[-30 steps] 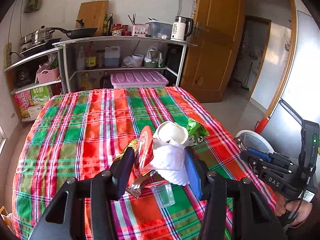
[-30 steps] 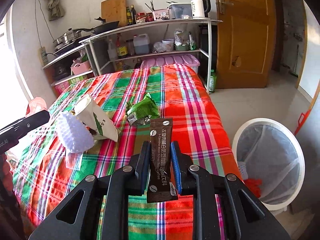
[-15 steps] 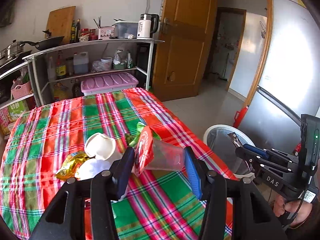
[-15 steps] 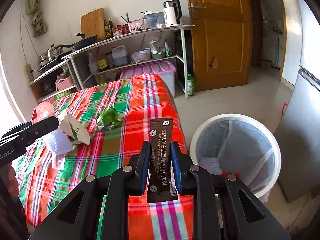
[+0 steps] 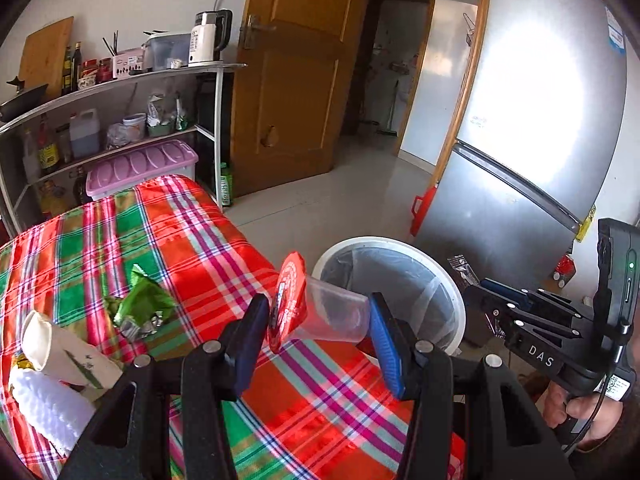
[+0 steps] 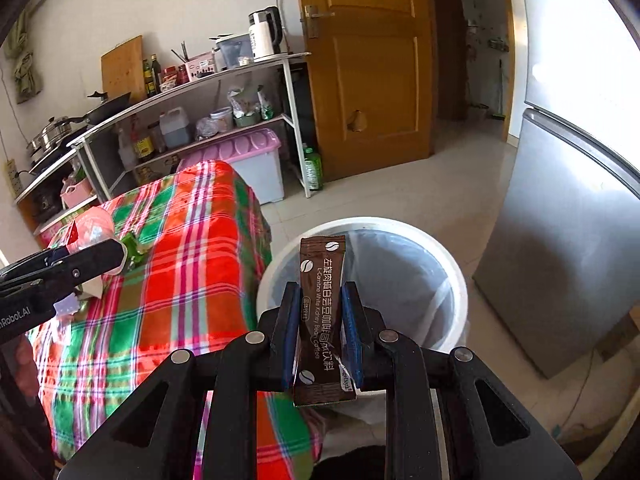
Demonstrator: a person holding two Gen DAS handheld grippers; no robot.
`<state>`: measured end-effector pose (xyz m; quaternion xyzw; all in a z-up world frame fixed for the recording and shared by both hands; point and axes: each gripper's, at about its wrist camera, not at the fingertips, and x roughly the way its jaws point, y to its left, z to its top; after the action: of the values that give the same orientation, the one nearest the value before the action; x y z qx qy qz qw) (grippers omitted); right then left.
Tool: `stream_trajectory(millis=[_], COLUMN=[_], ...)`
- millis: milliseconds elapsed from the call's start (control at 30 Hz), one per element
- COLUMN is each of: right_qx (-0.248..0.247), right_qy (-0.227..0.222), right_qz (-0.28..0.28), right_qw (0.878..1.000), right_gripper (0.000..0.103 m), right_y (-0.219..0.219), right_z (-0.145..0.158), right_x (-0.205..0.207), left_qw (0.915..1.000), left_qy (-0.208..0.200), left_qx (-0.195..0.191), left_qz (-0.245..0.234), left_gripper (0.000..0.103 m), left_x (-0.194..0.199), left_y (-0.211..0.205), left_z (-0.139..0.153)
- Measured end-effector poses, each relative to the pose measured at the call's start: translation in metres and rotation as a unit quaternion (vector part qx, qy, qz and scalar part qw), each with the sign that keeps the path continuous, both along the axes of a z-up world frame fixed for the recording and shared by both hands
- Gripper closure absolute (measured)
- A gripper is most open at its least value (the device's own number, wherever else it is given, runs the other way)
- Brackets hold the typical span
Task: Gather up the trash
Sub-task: 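Carry the packet and cup to the bin and release them inside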
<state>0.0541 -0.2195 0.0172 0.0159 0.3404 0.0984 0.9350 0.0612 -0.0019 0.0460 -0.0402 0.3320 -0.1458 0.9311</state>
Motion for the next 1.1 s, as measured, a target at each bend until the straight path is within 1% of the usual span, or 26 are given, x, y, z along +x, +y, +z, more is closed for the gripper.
stream_trajectory(millis=[167,367,667,833,867,933,1033,1067,1100], right_qx=[0.001,0.004,-0.010,-0.013,-0.014,-0.016,-0.022,-0.024,-0.024], right_qy=[0.008,0.032,0.061,0.068,0.070,0.075,0.081,0.084,0.085], right_qz=[-0.020,-0.029,-0.027,-0.026,-0.025,-0.024,-0.030,-0.031,-0.032], right_qw=[1.000,0.999,0.998,0.997,0.997,0.997,0.996,0.996,0.996], right_gripper=[0.081,0.081,0.081,0.080,0.080,0.080,0.078,0.074,0.068], right_y=[-0.024,-0.045,-0.053,-0.056,-0.056,-0.057,-0.059,-0.059,-0.060], right_z=[-0.006,-0.020,-0.041,-0.049,-0.051,-0.054,-0.061,-0.062,-0.064], right_x=[0.007,0.021,0.044,0.054,0.055,0.058,0.062,0.063,0.064], left_qw=[0.9996,0.9986,0.9971,0.9959,0.9957,0.9954,0.9950,0.9948,0.9947], left_qy=[0.014,0.027,0.050,0.067,0.070,0.075,0.081,0.084,0.084], left_qx=[0.001,0.013,0.029,0.036,0.036,0.035,0.035,0.037,0.038], left_qz=[-0.026,-0.044,-0.049,-0.050,-0.050,-0.048,-0.047,-0.045,-0.045], left_gripper=[0.050,0.050,0.050,0.050,0.049,0.036,0.033,0.032,0.031], left_x=[0.015,0.032,0.055,0.063,0.064,0.067,0.068,0.069,0.070], left_y=[-0.027,-0.055,-0.079,-0.089,-0.091,-0.093,-0.094,-0.095,-0.096], left_z=[-0.007,-0.013,-0.029,-0.041,-0.043,-0.048,-0.051,-0.052,-0.053])
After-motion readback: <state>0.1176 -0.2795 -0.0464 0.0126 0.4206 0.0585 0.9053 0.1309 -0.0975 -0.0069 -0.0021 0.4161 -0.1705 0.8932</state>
